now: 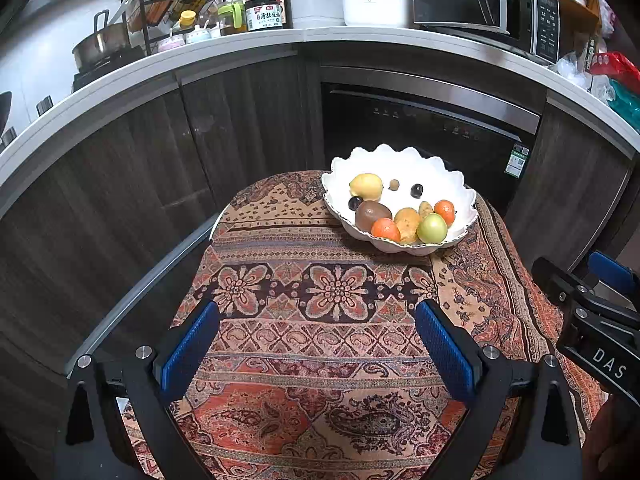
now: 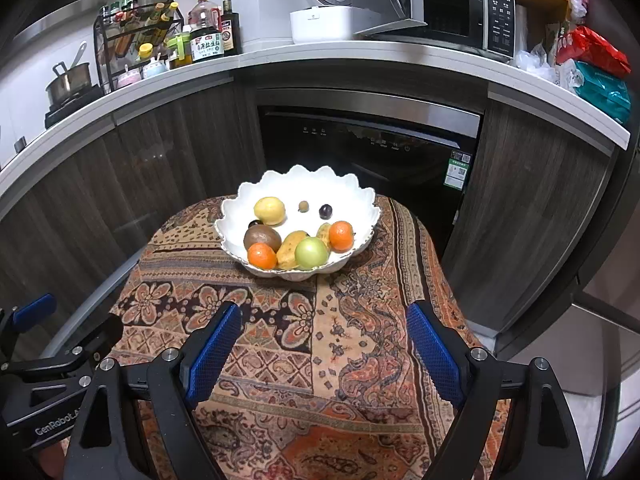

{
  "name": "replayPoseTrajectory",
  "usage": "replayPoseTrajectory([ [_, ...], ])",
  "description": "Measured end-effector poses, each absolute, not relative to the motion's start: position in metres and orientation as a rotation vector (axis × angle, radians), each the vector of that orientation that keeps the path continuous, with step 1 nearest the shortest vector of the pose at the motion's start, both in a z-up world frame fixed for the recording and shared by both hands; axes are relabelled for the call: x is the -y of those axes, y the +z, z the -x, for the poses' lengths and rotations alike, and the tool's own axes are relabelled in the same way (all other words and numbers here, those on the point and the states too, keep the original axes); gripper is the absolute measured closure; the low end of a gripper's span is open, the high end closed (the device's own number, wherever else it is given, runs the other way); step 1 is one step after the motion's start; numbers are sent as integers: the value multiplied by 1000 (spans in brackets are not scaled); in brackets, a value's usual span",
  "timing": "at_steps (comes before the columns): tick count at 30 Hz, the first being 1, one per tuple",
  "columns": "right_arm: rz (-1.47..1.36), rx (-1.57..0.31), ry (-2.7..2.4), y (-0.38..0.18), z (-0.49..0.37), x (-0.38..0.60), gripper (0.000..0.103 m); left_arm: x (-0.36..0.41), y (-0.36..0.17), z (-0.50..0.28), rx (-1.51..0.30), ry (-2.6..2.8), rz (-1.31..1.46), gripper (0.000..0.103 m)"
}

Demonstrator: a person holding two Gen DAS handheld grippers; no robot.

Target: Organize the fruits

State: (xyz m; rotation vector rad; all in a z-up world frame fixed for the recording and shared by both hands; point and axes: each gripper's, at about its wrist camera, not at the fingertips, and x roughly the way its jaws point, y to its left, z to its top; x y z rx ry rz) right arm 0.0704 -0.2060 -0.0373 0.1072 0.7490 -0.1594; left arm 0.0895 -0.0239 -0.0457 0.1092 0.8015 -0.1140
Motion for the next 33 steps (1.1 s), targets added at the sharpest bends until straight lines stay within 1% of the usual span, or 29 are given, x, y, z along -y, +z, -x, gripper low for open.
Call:
replayPoseTrajectory([
  [11, -108, -749, -162, -37, -71, 206, 17, 24, -46, -90, -802, -111, -109, 3],
  [12, -106, -748, -163, -37, -71, 205, 15, 24, -45, -90, -802, -110, -108, 3],
  [14, -100, -740, -173, -35, -70, 204, 9, 23, -44, -89, -800, -106, -109, 3],
  [33, -94, -725, -180, -29, -68, 205, 9, 18, -37, -87, -788, -87, -113, 3],
])
